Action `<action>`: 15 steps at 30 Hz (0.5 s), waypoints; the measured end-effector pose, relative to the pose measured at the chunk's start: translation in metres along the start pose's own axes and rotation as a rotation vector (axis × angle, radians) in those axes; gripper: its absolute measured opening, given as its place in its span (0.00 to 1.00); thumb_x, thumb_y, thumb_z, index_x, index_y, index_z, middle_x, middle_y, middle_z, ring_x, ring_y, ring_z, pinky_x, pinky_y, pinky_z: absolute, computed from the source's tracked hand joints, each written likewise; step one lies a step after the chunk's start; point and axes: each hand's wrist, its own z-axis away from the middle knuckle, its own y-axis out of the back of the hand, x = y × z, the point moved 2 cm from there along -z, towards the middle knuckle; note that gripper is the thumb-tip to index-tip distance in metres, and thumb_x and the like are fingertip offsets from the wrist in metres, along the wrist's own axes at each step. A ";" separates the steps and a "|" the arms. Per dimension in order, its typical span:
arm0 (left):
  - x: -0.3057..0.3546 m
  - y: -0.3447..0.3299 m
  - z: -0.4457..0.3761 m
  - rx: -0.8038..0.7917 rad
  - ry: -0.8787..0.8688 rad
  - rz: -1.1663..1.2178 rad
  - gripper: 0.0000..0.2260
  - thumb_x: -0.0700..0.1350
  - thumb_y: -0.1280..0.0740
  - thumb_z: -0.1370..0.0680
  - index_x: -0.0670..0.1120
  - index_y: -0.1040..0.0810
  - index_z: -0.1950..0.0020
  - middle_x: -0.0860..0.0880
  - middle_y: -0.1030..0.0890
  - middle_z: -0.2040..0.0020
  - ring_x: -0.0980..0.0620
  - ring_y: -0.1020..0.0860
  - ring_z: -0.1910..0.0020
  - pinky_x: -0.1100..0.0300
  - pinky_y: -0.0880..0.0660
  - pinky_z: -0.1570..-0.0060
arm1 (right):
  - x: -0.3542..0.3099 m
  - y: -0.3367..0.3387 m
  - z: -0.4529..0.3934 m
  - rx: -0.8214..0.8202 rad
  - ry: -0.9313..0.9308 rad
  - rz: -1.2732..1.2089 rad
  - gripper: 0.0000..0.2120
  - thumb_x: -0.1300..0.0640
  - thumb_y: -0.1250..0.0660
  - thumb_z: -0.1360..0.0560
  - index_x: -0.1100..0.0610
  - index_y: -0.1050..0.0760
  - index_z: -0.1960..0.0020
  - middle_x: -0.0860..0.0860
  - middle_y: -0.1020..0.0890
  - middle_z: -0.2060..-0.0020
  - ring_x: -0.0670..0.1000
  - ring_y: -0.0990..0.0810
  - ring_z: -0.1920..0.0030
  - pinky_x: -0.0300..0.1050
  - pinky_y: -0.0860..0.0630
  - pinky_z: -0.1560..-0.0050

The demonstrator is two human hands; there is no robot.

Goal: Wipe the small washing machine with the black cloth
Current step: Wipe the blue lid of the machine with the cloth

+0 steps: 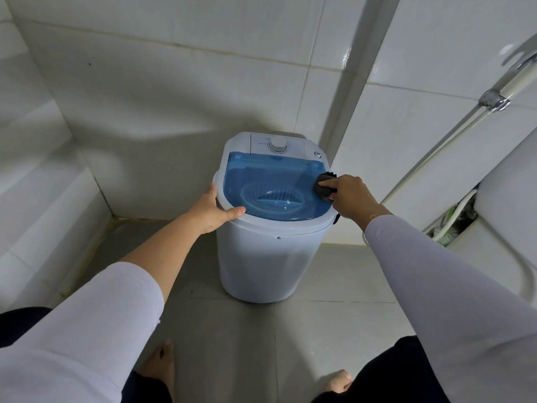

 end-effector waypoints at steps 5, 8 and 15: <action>-0.001 0.001 0.004 0.004 0.001 -0.015 0.42 0.57 0.30 0.28 0.52 0.52 0.22 0.49 0.38 0.24 0.46 0.36 0.26 0.47 0.36 0.29 | -0.011 0.025 -0.003 -0.006 0.028 0.081 0.20 0.65 0.39 0.23 0.53 0.27 0.33 0.61 0.23 0.39 0.61 0.24 0.41 0.48 0.28 0.39; -0.003 0.003 0.006 -0.016 -0.015 0.011 0.41 0.57 0.32 0.27 0.51 0.52 0.22 0.50 0.39 0.23 0.47 0.38 0.25 0.49 0.38 0.27 | -0.041 0.041 -0.012 0.019 0.105 0.028 0.21 0.65 0.37 0.24 0.53 0.27 0.33 0.61 0.24 0.37 0.62 0.25 0.38 0.49 0.30 0.36; -0.008 0.005 0.010 -0.036 -0.048 0.009 0.41 0.52 0.33 0.24 0.51 0.58 0.21 0.50 0.43 0.22 0.48 0.42 0.23 0.54 0.42 0.28 | -0.137 0.026 -0.016 -0.030 0.344 0.010 0.23 0.65 0.38 0.24 0.52 0.30 0.31 0.58 0.24 0.37 0.58 0.26 0.38 0.48 0.30 0.38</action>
